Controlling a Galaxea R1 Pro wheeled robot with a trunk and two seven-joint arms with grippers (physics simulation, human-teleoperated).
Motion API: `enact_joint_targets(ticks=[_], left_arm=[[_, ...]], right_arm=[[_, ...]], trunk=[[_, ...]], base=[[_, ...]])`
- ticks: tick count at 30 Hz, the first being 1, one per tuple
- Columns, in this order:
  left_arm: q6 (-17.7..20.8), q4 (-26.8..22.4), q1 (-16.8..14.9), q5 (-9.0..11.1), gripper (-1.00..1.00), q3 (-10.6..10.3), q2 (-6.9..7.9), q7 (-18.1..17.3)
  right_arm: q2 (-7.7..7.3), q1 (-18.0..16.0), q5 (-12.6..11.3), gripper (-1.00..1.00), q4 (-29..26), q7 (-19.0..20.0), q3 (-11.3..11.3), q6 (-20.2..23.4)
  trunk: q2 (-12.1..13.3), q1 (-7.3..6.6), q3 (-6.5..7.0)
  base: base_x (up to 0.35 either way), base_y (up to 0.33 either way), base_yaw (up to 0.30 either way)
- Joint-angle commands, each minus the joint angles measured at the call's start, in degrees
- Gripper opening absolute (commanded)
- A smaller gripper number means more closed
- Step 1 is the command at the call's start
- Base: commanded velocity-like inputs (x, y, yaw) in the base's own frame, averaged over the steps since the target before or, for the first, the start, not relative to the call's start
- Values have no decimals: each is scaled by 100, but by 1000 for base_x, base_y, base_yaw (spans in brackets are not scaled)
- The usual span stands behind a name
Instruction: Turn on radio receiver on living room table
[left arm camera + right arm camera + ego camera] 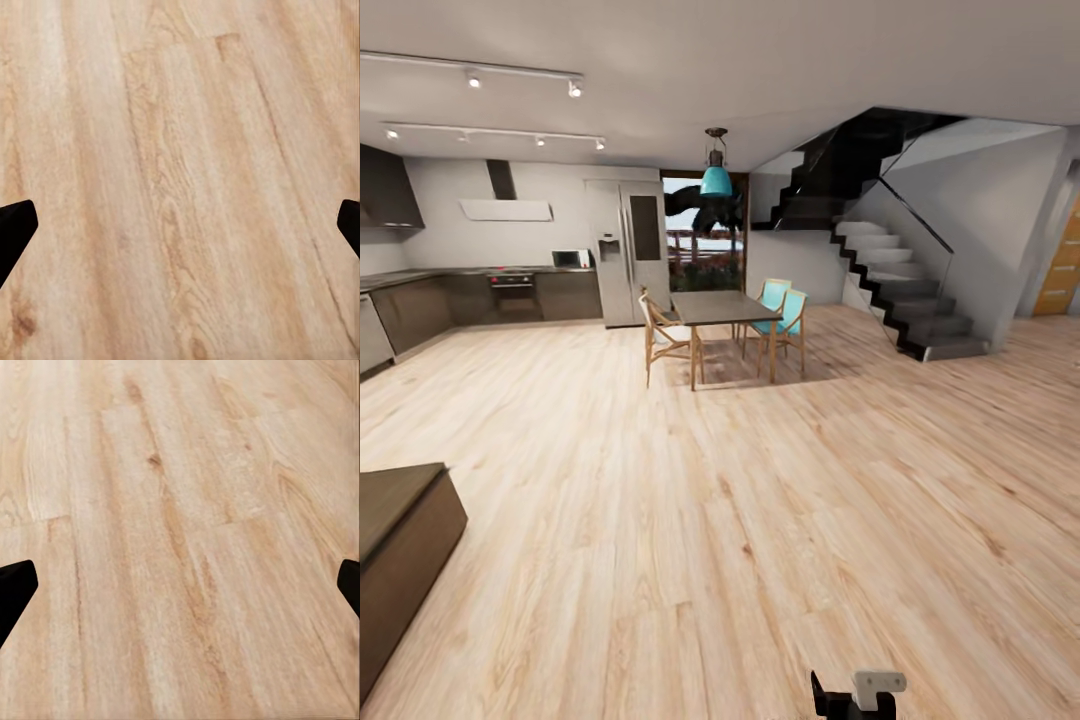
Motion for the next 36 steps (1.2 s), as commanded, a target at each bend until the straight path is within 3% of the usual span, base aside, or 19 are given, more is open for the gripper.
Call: enact_joint_targets(ticks=[1,36], left_arm=[[0,-2,0,0,100,0,-4,0],[0,0,0,0,100,0,-4,0]], right_arm=[[0,0,0,100,0,0,0,0],[0,0,0,100,-2,0,0,0]], trunk=[[0,0,0],[0,0,0]], base=[[0,0,-256],[0,0,-256]])
